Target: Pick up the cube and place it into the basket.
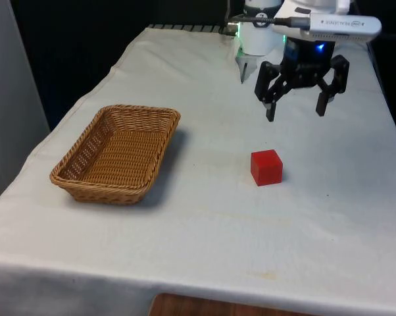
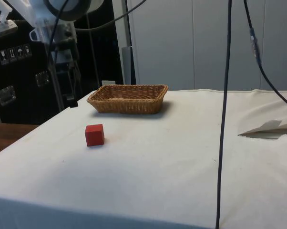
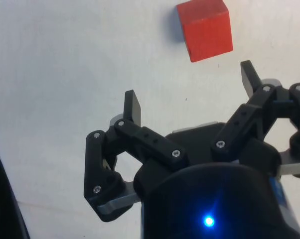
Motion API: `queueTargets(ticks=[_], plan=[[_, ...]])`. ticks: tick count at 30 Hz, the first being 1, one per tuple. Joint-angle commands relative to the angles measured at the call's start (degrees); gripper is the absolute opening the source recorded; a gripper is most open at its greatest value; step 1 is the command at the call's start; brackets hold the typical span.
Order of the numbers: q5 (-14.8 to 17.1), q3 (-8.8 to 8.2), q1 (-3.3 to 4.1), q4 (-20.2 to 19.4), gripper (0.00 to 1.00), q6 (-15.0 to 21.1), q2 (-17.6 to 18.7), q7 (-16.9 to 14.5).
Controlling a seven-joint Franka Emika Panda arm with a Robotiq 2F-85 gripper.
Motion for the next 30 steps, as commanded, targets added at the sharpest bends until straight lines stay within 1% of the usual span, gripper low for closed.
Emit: queueTargets(ticks=[1, 5, 6, 14, 15, 16, 19, 20, 21, 22, 30], plan=[[-0.1, -0.06, 0.0, -0.2, 1.0, 0.7, 0.1, 0.1], [0.0, -0.06, 0.0, -0.2, 1.0, 0.7, 0.2, 0.1], [0.0, -0.06, 0.0, 0.0, 1.0, 0.2, 0.2, 0.0], [0.0, -0.11, -0.11, -0.2, 1.0, 1.8, 1.1, 0.0], [0.0, -0.11, -0.06, 0.0, 1.0, 1.0, 1.1, 0.0], [0.0, -0.17, -0.17, -0.3, 1.0, 2.0, 1.3, -0.1], [0.0, -0.23, -0.23, -0.3, 1.0, 2.3, 1.7, -0.2], [0.0, -0.23, -0.23, -0.3, 1.0, 2.3, 1.7, -0.2], [0.0, -0.23, -0.17, -0.1, 1.0, 1.6, 1.7, -0.1], [0.0, -0.23, -0.29, -0.3, 1.0, 2.4, 1.8, -0.2], [0.0, -0.29, -0.69, -0.3, 1.0, 2.5, 2.3, -0.7]])
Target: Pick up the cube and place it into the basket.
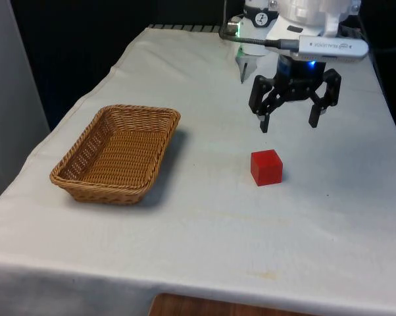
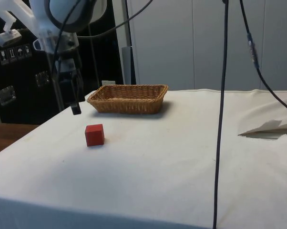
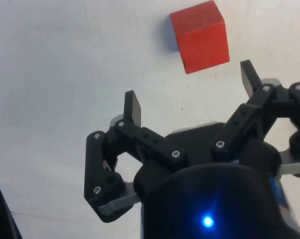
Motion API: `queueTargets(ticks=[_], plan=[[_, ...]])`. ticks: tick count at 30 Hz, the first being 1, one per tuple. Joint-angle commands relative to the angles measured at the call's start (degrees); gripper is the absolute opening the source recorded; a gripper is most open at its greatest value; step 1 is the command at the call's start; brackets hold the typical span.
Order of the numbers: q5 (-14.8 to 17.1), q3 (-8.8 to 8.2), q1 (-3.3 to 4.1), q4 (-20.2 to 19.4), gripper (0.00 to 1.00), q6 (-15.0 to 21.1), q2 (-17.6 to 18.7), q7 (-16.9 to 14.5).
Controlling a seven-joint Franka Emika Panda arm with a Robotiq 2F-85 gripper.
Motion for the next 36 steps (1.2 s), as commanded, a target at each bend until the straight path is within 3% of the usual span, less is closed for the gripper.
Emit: queueTargets(ticks=[1, 11, 36], plan=[[0.0, 0.0, -0.06, 0.0, 1.0, 0.0, 0.1, -0.1], [-0.1, -0.11, -0.57, -1.1, 1.0, 2.6, 0.7, -1.0], [0.0, -0.06, -0.8, -4.5, 1.0, 6.9, 0.9, -1.1]])
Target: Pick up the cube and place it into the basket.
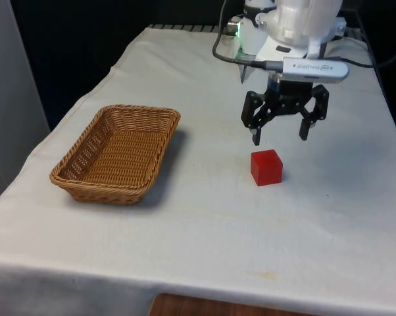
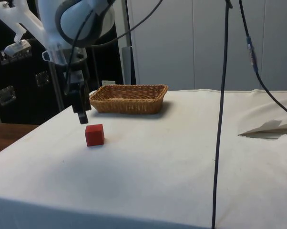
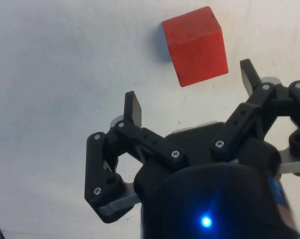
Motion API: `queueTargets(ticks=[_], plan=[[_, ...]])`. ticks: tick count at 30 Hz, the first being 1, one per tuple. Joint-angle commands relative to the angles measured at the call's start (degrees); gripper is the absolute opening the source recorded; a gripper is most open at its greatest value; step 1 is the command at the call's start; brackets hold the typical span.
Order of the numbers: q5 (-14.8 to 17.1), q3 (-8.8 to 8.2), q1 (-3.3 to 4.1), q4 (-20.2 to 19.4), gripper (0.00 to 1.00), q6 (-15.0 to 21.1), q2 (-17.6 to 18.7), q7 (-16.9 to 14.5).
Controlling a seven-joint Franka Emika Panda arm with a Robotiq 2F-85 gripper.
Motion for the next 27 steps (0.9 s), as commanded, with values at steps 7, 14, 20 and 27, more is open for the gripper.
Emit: queueTargets(ticks=[7, 14, 20, 27], plan=[[0.0, 0.0, -0.06, -1.7, 1.0, 2.7, 0.1, -0.1], [0.1, 0.06, -0.23, -2.8, 1.0, 4.2, 0.3, -0.2], [0.0, -0.06, -0.23, -2.8, 1.0, 4.2, 0.6, 0.0], [0.5, -0.63, -1.15, -2.3, 1.0, 6.1, 2.1, -1.5]])
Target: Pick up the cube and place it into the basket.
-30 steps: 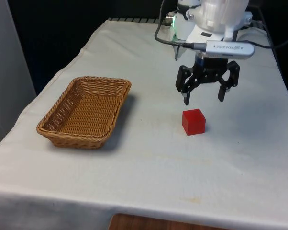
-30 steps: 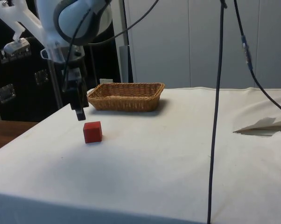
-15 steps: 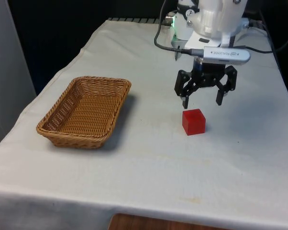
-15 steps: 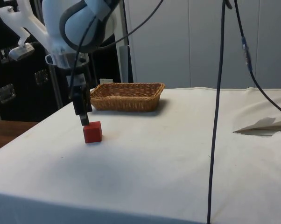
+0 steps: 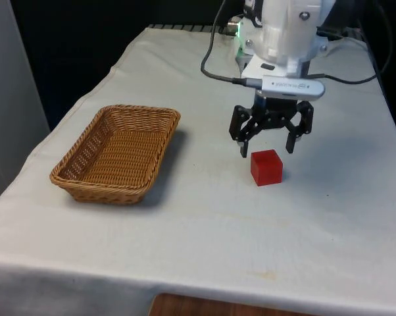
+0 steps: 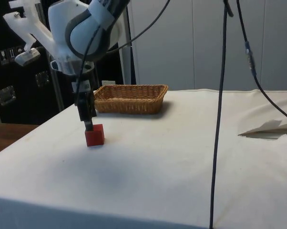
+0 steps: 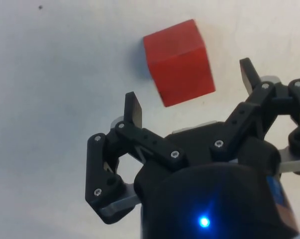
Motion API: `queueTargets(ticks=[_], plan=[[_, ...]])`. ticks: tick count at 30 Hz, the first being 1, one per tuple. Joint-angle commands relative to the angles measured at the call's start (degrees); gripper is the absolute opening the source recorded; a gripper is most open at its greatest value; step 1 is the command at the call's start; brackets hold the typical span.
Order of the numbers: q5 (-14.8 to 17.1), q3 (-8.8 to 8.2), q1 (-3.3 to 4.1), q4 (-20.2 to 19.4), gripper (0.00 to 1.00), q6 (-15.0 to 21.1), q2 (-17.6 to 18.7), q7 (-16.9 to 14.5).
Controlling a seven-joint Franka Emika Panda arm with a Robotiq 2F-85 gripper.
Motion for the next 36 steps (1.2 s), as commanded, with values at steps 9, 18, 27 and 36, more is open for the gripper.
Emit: queueTargets(ticks=[9, 18, 27, 36], plan=[[0.6, 0.06, -1.15, 0.4, 1.0, 1.6, 1.3, -1.4], [0.7, 0.23, -1.03, 0.1, 1.0, 1.5, 1.1, -1.1], [1.4, 0.63, -1.03, -0.1, 1.0, 1.7, 1.4, -1.0], [1.5, 0.86, -1.09, 0.1, 1.0, 1.7, 1.9, -1.1]])
